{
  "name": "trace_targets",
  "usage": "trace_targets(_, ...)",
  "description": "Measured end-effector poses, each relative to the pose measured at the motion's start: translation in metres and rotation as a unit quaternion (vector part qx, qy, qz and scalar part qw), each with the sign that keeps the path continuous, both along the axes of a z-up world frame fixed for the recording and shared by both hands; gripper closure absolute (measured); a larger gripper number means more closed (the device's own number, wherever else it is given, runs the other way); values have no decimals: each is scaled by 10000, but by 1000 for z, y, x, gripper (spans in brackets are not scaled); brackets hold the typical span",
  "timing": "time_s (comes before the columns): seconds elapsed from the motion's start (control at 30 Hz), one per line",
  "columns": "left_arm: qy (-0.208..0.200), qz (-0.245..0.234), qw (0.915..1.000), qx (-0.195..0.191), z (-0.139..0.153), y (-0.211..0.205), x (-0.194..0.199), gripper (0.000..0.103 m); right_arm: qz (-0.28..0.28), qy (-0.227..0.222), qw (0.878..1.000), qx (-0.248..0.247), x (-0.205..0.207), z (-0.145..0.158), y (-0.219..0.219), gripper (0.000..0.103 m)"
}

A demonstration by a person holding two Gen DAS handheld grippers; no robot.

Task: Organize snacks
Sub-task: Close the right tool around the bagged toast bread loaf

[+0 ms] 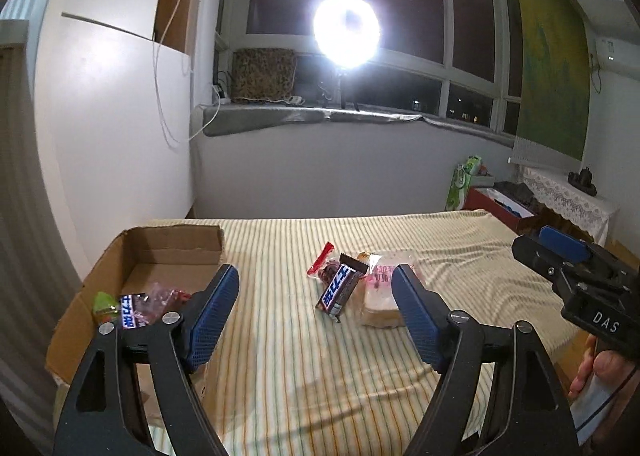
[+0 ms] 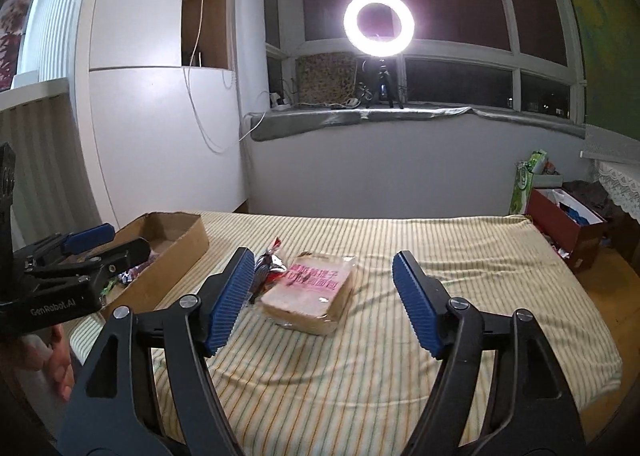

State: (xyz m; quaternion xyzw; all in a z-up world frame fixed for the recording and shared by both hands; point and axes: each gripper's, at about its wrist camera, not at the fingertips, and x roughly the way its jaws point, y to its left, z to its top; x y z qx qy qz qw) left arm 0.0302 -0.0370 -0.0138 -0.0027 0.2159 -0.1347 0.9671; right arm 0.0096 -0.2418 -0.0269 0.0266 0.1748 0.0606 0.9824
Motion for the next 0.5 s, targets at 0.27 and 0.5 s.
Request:
trace_targets(0.27,257,-122,9995,122,-17,-15,4,24,51,345,9994,52,26,-26,-10,28)
trace_targets(0.5,820,-572,9945,312,-60,-57,37,24,319,1192,9915,400,102,-60,-33,21)
